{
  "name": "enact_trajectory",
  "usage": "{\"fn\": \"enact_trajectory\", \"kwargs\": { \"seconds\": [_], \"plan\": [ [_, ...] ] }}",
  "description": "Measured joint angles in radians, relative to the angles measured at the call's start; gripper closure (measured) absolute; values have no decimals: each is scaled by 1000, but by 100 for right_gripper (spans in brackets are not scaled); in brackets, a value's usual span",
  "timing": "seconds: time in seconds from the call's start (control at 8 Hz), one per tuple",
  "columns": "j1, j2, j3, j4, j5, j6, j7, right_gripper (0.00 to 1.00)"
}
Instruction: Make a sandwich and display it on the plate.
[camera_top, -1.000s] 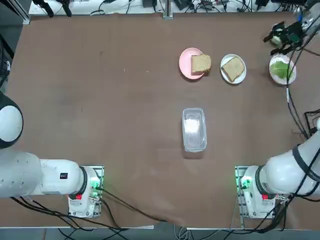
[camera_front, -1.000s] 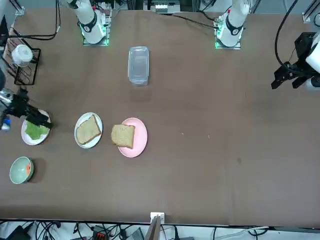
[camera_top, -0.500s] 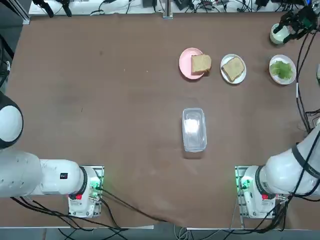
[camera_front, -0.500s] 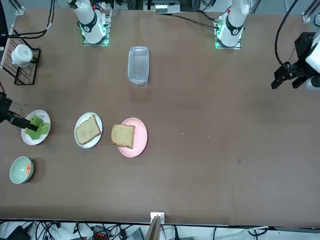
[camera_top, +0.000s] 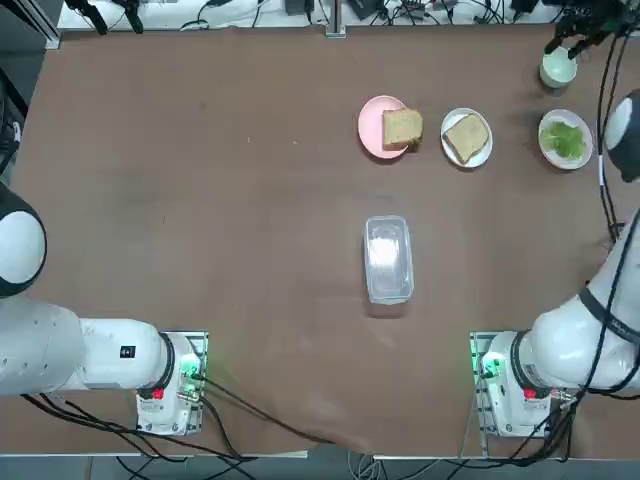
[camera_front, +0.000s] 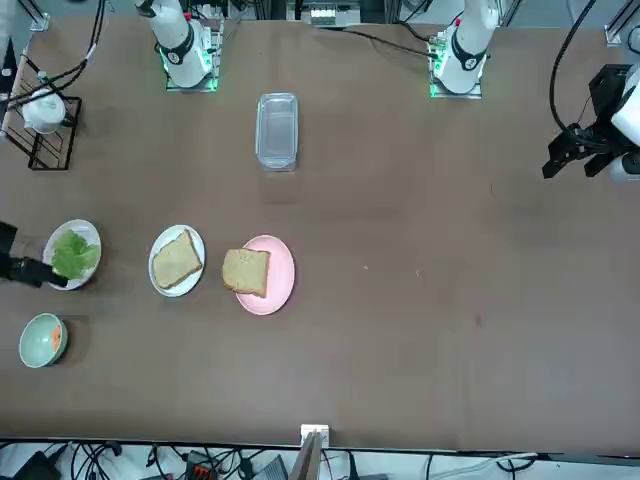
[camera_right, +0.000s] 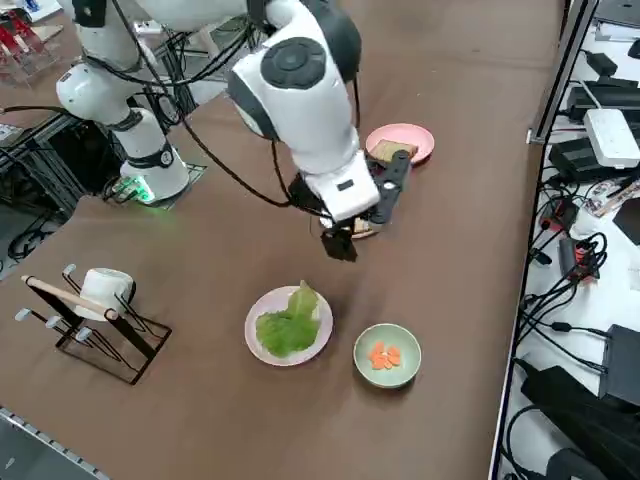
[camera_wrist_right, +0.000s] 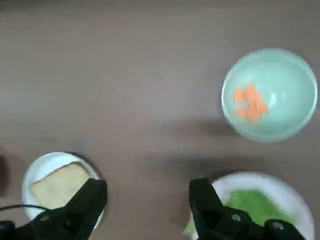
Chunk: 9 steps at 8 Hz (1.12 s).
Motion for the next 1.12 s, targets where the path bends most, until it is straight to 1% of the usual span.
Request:
{"fn": "enact_trajectory", "kwargs": {
  "seconds": [0.25,0.38,0.5,0.75,1.12],
  "plan": [
    [0,104,-1,81,-15,86,-140,1],
    [0,138,-1,96,-55,125,-210,2],
    [-1,161,-1,102,-106,153,-275,3],
    [-4,192,-3,104,-176,222,-376,3],
    [-9,261,-4,104,-210,284,-421,9]
  ]
}}
